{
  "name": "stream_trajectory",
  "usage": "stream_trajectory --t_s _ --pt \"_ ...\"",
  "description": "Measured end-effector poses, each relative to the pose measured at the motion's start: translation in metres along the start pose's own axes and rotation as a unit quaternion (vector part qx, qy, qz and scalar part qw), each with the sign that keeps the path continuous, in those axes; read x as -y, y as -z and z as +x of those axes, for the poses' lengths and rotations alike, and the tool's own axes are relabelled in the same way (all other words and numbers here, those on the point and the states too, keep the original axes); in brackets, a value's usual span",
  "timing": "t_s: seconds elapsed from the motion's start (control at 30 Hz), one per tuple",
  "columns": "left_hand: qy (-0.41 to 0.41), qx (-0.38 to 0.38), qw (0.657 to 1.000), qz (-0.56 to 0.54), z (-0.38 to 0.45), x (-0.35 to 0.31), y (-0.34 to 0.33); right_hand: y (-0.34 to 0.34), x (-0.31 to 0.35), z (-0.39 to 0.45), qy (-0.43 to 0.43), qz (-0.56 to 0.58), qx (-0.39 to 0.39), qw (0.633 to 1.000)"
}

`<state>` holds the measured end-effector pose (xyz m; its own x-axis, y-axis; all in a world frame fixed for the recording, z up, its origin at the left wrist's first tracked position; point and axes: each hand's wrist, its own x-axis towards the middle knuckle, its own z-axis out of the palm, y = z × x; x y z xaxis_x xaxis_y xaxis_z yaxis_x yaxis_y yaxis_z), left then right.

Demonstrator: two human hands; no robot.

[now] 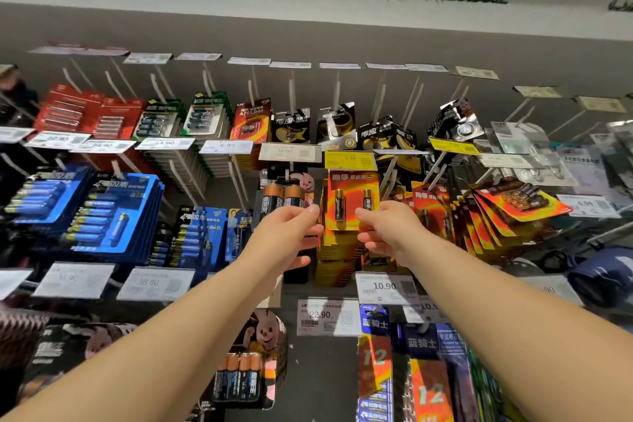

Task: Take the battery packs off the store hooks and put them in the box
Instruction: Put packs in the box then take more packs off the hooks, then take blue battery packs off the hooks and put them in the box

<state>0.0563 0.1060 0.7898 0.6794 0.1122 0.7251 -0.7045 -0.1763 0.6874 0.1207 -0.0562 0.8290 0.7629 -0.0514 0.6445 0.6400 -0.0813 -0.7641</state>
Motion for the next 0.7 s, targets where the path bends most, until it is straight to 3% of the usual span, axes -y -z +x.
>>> stream_trajectory --t_s 0.33,0.7 --pt "0.016 0.035 0.999 0.038 0.001 0.005 0.004 -0.003 -0.001 0.005 -0.011 -0.059 0.018 0.998" --pt "0.046 -0.009 0.999 0.014 0.0 0.013 -0.003 0.012 -0.003 -0.009 -0.037 -0.09 0.048 0.994"
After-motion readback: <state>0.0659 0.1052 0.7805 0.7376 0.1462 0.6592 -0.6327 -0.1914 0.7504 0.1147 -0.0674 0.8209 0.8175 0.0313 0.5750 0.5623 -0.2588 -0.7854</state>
